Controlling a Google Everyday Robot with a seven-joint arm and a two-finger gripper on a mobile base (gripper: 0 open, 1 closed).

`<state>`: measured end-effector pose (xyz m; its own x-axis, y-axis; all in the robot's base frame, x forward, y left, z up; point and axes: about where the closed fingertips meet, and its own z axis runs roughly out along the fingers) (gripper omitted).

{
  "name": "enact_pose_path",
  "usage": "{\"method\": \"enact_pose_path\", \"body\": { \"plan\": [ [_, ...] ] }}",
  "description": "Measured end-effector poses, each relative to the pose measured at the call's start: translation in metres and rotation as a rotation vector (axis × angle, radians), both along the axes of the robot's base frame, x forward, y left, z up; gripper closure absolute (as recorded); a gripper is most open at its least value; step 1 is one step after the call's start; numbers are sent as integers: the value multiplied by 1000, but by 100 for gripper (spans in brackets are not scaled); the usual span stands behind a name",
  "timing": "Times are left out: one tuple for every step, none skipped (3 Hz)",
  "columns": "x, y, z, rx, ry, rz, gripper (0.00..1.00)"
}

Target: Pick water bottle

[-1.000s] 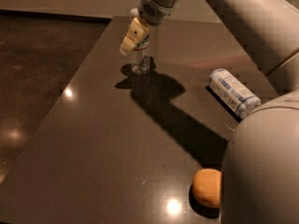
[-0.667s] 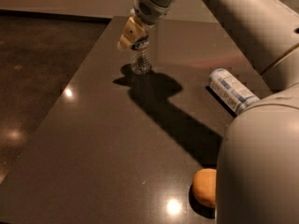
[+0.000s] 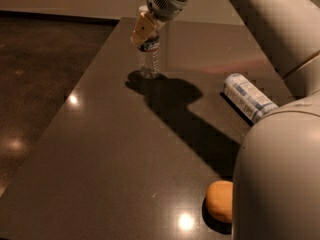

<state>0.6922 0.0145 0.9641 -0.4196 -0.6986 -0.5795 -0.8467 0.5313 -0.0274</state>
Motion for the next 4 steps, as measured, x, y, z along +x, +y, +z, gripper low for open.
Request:
{"method": "enact_pose_path", "body": {
  "plan": [
    [-20,-7,30,52,-19,46,88],
    [-47,-12,61,86,-32,111,100],
    [-69,-14,79,103,-19,172,100],
    [-71,-14,80,103,-13,178,100]
  ]
}}
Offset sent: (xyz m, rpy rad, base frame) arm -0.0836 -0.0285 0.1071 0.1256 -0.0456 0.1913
